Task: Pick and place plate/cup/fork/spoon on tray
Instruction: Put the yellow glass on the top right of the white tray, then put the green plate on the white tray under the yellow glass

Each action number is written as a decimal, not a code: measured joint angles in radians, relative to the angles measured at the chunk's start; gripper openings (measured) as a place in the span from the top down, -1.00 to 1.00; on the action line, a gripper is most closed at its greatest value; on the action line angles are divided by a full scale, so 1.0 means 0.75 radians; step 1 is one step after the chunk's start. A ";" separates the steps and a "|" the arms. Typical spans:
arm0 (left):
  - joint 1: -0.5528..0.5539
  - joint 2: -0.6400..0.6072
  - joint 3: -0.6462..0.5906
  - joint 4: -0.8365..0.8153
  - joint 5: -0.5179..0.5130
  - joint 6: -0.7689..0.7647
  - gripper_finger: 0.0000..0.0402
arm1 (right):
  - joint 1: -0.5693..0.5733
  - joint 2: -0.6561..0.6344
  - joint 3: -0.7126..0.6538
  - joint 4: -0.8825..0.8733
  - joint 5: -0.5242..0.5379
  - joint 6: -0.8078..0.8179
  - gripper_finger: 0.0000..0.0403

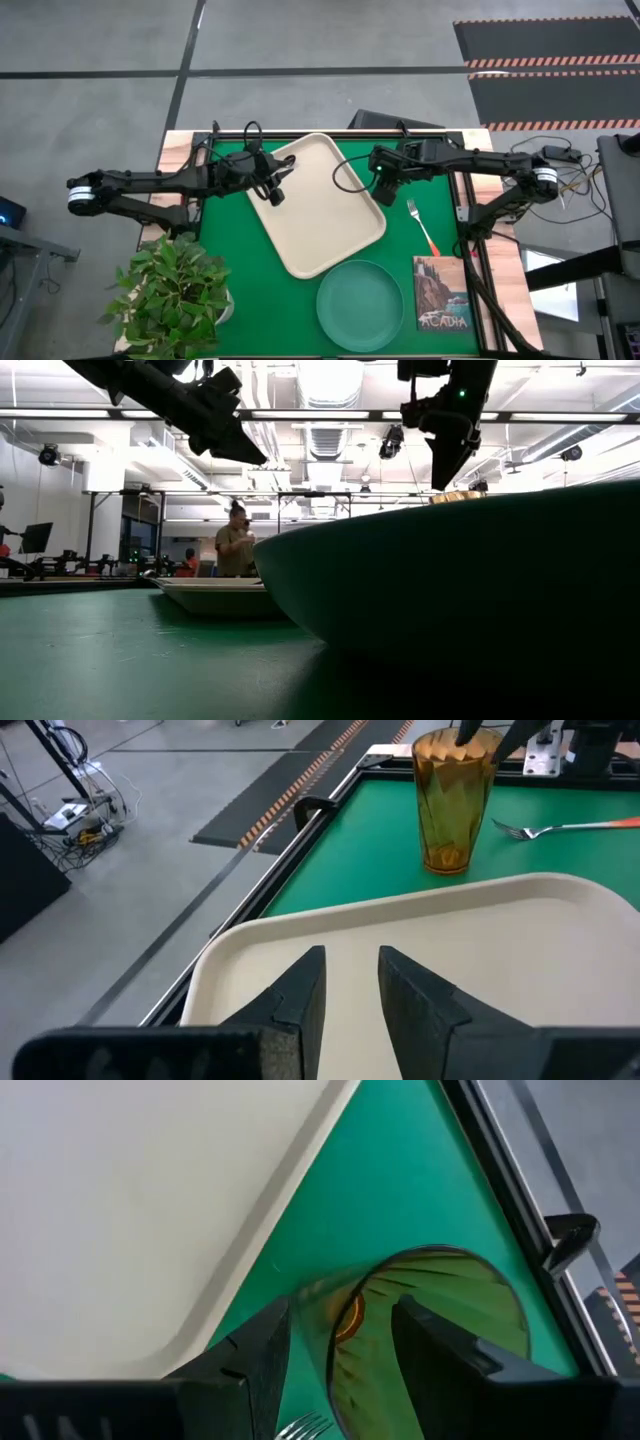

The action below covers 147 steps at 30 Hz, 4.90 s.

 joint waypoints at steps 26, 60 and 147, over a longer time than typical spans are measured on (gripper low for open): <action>0.001 -0.001 -0.010 0.002 0.000 -0.001 0.61 | 0.027 0.034 0.118 -0.150 0.001 -0.010 0.95; 0.002 -0.001 -0.009 0.071 0.000 0.036 0.61 | -0.149 0.788 0.944 0.104 -0.331 -0.764 0.96; -0.002 0.000 -0.034 0.077 0.001 -0.045 0.62 | 1.072 0.018 -0.673 0.881 0.096 0.714 0.15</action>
